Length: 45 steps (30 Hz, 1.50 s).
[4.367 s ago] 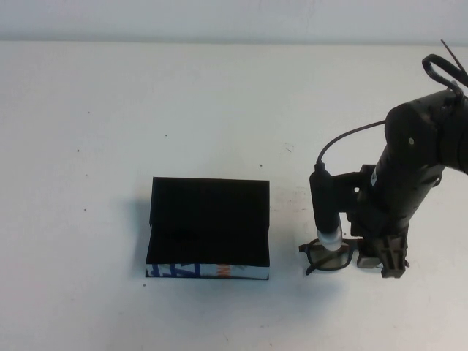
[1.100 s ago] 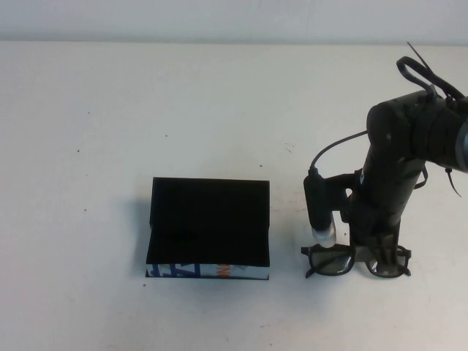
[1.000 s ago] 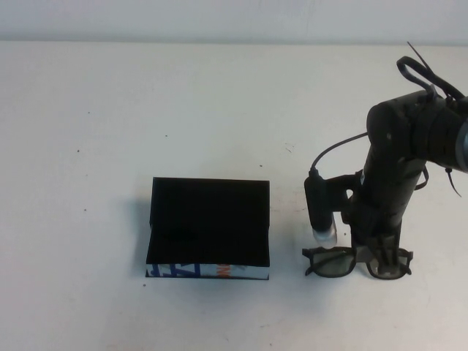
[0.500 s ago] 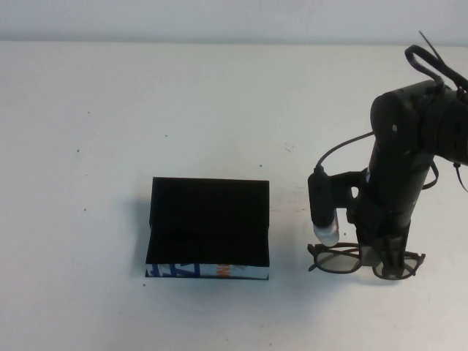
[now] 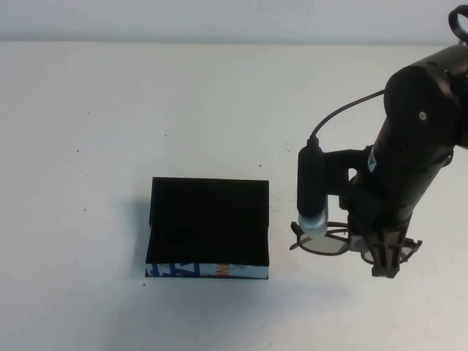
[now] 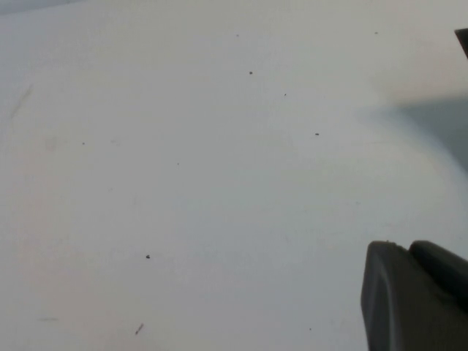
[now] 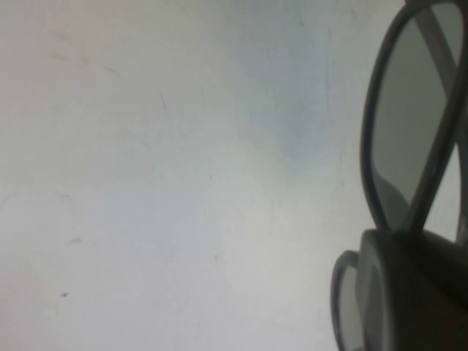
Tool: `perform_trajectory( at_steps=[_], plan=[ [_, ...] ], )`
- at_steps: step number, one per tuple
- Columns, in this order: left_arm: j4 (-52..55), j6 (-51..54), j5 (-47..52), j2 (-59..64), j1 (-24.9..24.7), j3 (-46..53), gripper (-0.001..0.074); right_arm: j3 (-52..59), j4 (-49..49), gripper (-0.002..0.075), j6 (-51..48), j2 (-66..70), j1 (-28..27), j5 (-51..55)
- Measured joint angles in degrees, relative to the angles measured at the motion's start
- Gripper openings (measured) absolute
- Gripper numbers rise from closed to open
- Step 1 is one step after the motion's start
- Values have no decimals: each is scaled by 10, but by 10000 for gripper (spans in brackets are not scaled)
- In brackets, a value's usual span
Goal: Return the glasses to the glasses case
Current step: Place the glasses in the glasses case
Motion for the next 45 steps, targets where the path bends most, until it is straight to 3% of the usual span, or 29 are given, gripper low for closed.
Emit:
perform_trajectory(
  at_steps=[9,22,45],
  plan=[
    [0,0,0,0,0,0,-1,-90,-2,2,18,55,79,3],
    [0,0,0,0,0,0,-1,-255,-2,2,18,191,134,3],
    [0,0,0,0,0,0,-1,-297,17,2,21,256,152,4]
  ],
)
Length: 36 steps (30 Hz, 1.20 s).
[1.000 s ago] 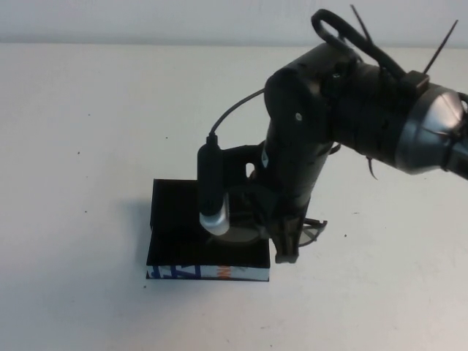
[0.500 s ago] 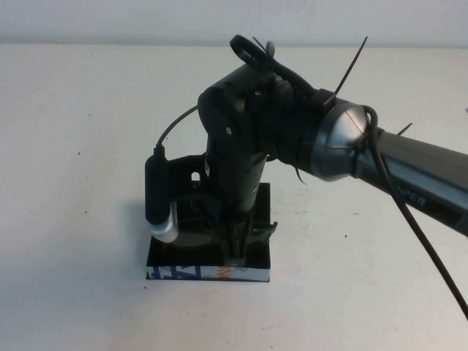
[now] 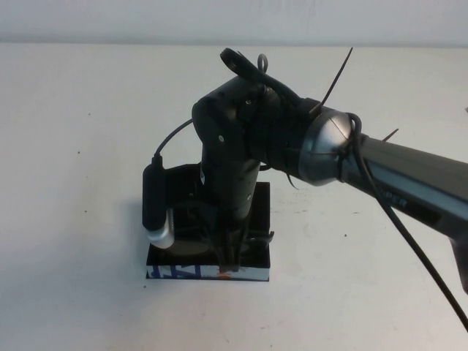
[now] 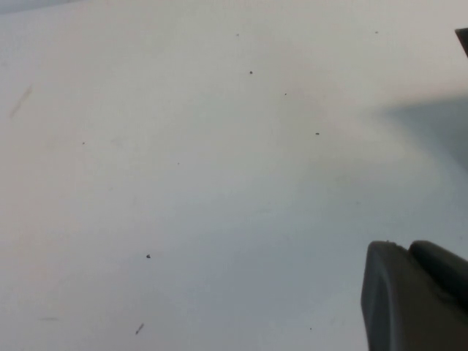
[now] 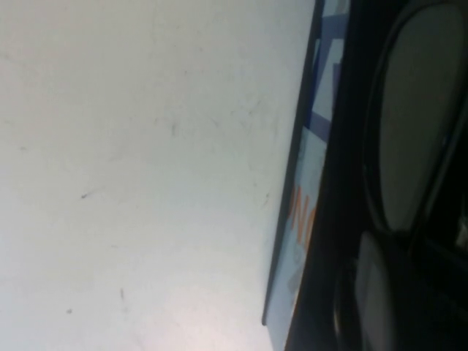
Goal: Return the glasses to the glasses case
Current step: Place the glasses in the glasses case
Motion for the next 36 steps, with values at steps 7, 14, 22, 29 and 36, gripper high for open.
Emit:
perform_trajectory(
  at_steps=[7,14,22,29,36],
  plan=[
    [0,0,0,0,0,0,-1,-7,0,1,11,0,0,0],
    [0,0,0,0,0,0,-1,-10,3,2,13,8,0,0],
    [0,0,0,0,0,0,-1,-11,9,2,14,29,0,0],
    [0,0,0,0,0,0,-1,-11,10,1,15,39,0,-1],
    [0,0,0,0,0,0,-1,-11,19,1,15,41,0,-2]
  ],
)
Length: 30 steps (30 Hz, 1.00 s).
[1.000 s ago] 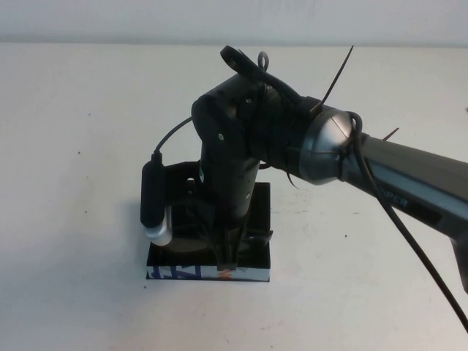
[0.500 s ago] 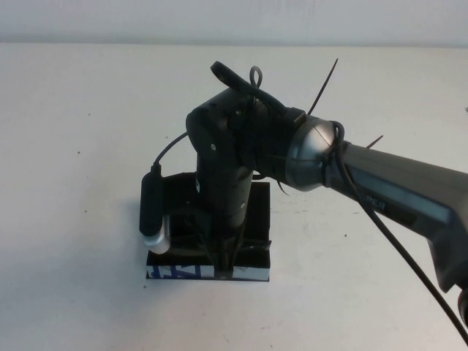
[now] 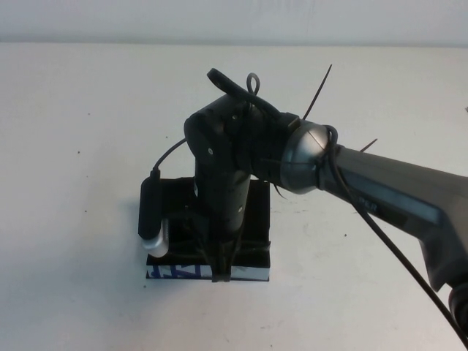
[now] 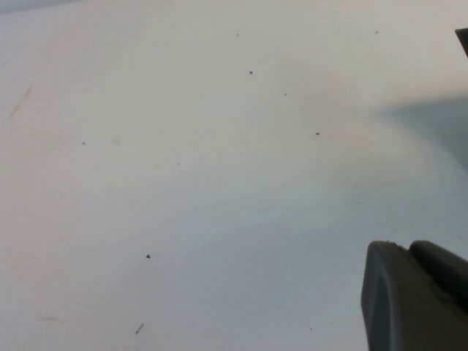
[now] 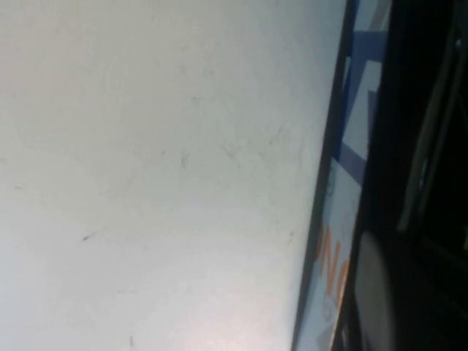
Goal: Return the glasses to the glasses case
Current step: Place the glasses in the glasses case
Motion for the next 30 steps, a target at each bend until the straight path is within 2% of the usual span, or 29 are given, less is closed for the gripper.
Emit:
perform_trajectory(
  at_steps=[27,30],
  plan=[
    [0,0,0,0,0,0,-1,-29,5,2,10,21,-5,1],
    [0,0,0,0,0,0,-1,-29,5,26,10,21,-6,1]
  ],
)
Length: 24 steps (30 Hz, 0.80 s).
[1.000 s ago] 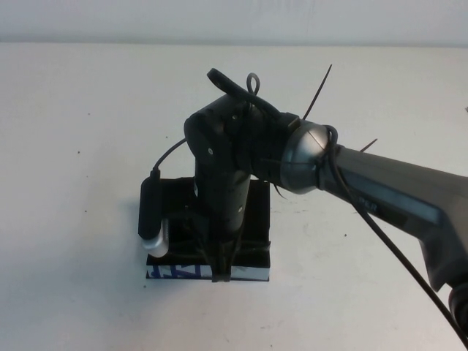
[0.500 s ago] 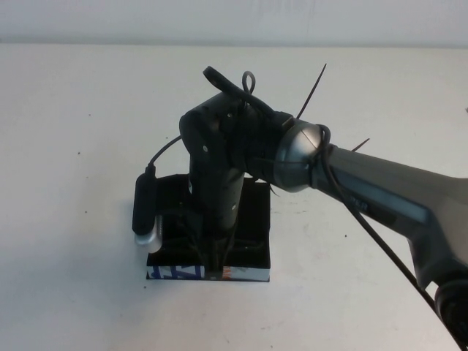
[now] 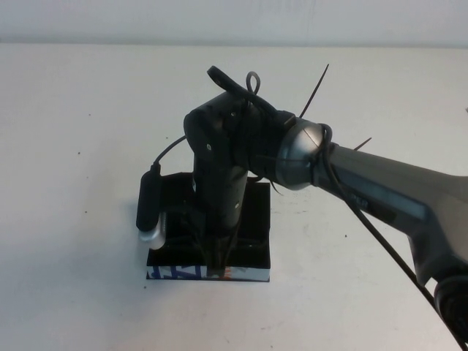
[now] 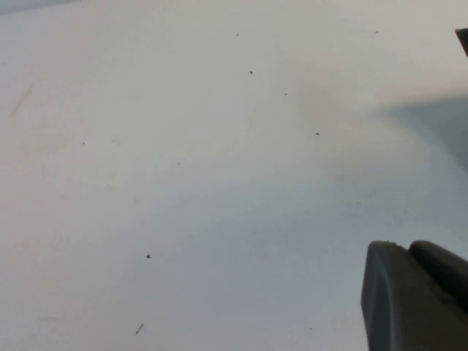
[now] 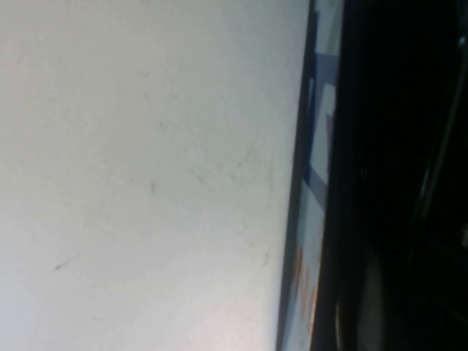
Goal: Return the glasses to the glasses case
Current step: Place the glasses in the glasses case
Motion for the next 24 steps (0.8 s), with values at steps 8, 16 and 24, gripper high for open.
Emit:
perform_trajectory(
  at_steps=[8,16,24],
  plan=[
    [0,0,0,0,0,0,0,0,0,296,0,0,-1,0],
    [0,0,0,0,0,0,0,0,-22,338,0,-6,-1,0],
    [0,0,0,0,0,0,-1,-5,-51,340,30,-40,-5,0]
  ],
)
